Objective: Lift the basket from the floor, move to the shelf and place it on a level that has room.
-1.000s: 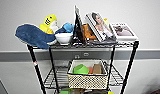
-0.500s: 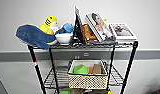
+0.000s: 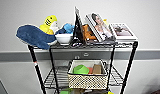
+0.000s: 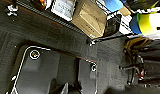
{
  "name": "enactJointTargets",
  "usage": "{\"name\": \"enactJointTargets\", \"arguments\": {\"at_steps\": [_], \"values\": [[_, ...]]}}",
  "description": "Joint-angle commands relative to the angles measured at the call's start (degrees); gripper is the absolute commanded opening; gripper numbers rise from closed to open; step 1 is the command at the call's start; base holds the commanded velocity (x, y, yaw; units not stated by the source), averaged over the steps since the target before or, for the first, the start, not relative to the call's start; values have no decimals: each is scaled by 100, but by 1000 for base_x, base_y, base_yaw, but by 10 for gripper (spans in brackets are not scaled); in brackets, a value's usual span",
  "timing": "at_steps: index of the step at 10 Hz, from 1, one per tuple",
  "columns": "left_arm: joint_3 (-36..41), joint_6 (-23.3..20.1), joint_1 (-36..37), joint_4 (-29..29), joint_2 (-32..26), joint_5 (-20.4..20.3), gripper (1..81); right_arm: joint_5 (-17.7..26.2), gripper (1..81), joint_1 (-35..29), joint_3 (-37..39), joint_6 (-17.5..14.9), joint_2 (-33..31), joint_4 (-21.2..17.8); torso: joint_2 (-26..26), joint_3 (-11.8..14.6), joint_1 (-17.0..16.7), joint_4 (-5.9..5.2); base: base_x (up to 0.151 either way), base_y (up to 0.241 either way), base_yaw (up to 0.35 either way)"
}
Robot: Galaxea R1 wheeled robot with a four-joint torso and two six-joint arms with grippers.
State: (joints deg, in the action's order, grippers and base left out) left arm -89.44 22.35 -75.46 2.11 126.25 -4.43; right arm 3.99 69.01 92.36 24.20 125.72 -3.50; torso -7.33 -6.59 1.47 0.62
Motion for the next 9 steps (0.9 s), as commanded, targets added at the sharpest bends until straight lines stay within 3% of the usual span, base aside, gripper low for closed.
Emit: {"name": "enactJointTargets", "arguments": {"at_steps": [1,9], "values": [[-1058,-46,-17,554,771,-41,811,164,811,285,1152,-38,949,605,0,0,0,0,0,0,0],[-3686,-55,-132,615,2564,38,811,138,811,672,4237,-47,2917,1053,-5,5,-5,0,0,0,0]]}}
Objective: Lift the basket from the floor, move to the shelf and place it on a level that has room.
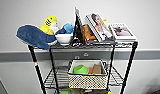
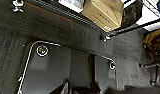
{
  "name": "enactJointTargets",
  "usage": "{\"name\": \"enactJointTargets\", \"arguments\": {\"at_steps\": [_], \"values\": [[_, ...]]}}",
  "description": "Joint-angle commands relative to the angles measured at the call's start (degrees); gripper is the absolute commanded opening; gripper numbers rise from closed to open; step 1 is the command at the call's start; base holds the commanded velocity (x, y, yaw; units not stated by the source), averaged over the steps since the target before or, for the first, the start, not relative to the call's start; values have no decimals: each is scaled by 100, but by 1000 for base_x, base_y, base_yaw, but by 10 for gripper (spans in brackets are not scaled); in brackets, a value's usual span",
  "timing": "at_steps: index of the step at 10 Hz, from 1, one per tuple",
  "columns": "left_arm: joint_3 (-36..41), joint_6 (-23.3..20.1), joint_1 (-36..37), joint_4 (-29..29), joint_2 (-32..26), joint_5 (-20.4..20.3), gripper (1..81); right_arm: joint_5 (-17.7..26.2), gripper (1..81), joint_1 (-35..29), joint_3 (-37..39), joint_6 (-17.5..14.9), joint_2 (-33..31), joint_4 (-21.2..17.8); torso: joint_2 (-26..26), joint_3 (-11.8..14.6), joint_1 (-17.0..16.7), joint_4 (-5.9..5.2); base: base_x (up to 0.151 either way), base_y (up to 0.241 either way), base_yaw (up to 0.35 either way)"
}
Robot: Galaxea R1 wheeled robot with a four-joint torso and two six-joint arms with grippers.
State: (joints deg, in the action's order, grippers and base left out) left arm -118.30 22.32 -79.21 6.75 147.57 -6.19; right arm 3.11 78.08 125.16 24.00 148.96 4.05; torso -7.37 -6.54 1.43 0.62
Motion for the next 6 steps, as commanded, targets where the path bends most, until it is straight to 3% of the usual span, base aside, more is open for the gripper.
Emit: {"name": "enactJointTargets", "arguments": {"at_steps": [1,6], "values": [[-1161,-52,235,142,625,215,811,225,811,-227,1378,-27,831,351,0,0,0,0,0,0,0],[-2986,-52,130,151,1687,215,811,225,811,-156,2959,-27,2043,957,-2,2,-2,0,0,0,0]]}}
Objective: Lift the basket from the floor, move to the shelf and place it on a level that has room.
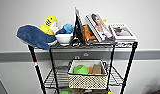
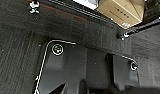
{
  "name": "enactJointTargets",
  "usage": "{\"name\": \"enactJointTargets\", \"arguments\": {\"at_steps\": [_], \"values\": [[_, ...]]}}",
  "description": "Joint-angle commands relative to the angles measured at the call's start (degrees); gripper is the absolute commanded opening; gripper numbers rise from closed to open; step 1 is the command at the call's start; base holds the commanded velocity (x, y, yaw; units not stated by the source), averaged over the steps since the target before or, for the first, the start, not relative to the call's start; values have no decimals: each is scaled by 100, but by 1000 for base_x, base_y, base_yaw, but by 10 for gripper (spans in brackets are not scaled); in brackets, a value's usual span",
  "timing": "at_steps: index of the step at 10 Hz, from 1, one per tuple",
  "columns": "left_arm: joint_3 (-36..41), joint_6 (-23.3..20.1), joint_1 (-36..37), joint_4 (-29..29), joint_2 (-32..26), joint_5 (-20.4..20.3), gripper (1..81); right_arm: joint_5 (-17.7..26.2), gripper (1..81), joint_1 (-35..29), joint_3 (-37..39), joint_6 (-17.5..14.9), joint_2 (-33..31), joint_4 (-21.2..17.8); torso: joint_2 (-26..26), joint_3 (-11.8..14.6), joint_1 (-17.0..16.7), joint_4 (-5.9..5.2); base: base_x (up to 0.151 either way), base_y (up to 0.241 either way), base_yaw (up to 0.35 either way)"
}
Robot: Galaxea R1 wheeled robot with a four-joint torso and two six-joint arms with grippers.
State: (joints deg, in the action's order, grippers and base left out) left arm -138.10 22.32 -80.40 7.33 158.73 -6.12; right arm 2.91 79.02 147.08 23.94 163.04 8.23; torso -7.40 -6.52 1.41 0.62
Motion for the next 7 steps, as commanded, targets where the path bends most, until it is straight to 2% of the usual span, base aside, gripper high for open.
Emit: {"name": "enactJointTargets", "arguments": {"at_steps": [1,4,7], "values": [[-1334,-52,221,93,792,208,811,236,811,-233,830,-4,758,644,0,0,0,0,0,0,0],[-2299,-44,213,85,1433,225,811,236,811,-171,1093,5,1110,698,0,0,0,0,0,0,0],[-2371,-52,221,94,1565,216,811,236,811,-171,1120,5,1181,706,0,2,0,0,0,0,0]]}}
